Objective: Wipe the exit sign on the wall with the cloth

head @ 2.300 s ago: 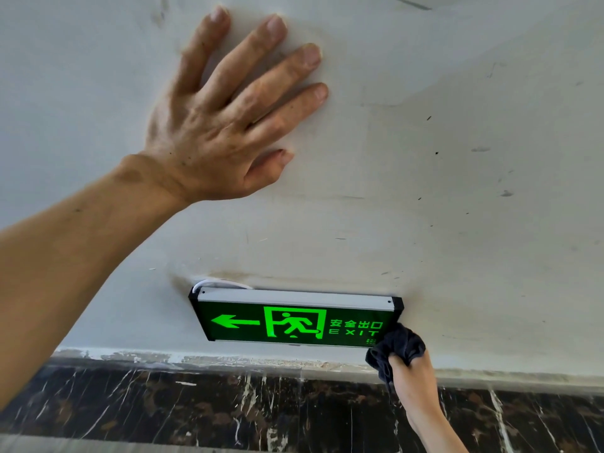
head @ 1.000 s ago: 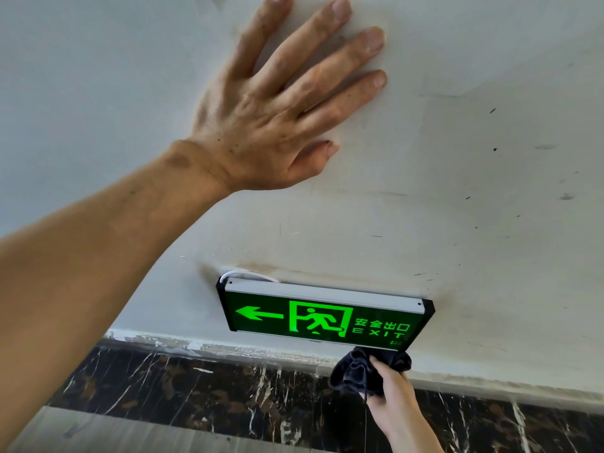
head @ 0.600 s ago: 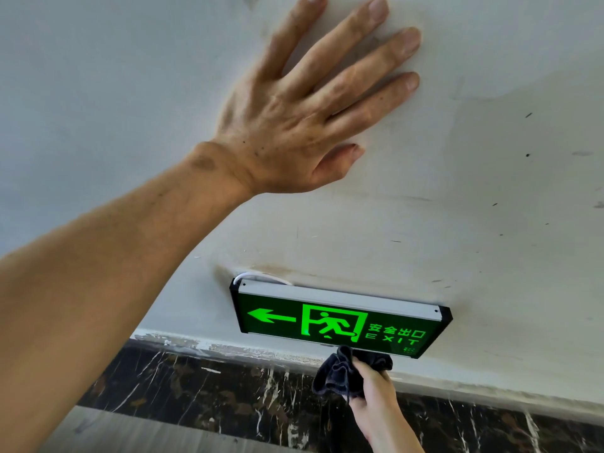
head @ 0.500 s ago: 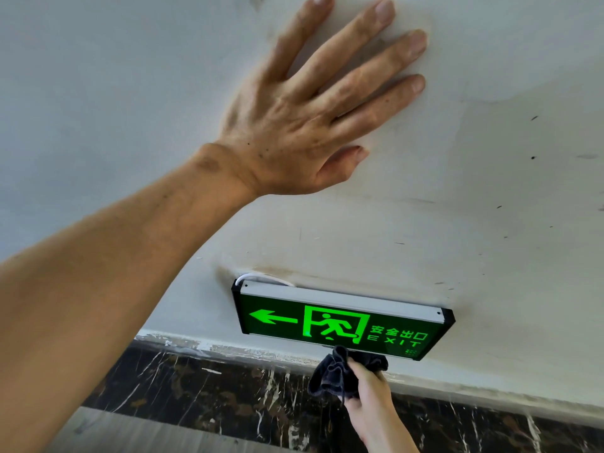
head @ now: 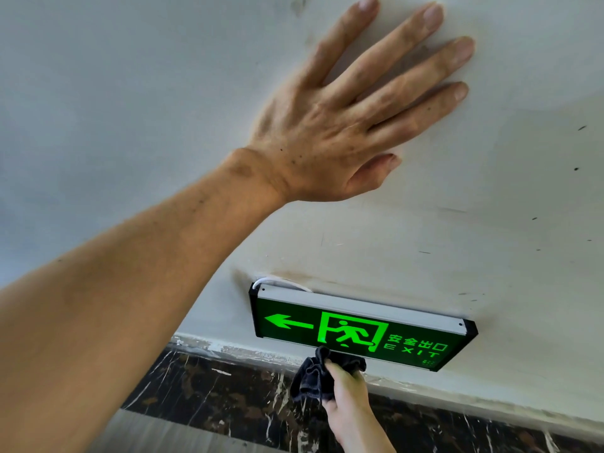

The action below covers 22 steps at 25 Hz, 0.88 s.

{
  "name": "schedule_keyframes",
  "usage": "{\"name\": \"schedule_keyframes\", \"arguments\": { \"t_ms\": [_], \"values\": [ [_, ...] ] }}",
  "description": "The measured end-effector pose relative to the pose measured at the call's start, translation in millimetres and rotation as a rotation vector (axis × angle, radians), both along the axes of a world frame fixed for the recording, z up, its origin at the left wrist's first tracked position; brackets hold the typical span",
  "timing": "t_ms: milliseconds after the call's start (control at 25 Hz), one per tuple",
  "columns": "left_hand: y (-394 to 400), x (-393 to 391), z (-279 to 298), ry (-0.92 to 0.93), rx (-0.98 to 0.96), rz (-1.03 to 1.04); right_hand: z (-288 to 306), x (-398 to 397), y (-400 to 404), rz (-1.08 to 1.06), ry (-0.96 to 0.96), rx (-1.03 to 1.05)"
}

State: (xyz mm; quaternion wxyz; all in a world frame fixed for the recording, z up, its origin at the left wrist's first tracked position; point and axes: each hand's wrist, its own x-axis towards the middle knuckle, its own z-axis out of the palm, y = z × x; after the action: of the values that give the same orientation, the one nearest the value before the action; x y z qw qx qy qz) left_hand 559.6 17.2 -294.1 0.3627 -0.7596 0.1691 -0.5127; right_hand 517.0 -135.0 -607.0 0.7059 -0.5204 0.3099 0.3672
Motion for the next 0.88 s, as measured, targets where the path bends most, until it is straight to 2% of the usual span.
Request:
{"name": "schedule_keyframes", "arguments": {
  "t_ms": [320,600,800,880],
  "values": [
    [0,-1,1,0.033,-0.024,-0.011,-4,-26,54,0.195,0.017,-0.027],
    [-3,-3,1,0.053,-0.034,-0.006,1,-42,92,0.387,0.040,0.047],
    [-2,-1,0,0.089,-0.046,0.019,2,-52,82,0.575,-0.005,0.093],
    [-2,-1,0,0.086,-0.049,0.018,-1,-57,68,0.548,-0.031,0.115]
  ]
}}
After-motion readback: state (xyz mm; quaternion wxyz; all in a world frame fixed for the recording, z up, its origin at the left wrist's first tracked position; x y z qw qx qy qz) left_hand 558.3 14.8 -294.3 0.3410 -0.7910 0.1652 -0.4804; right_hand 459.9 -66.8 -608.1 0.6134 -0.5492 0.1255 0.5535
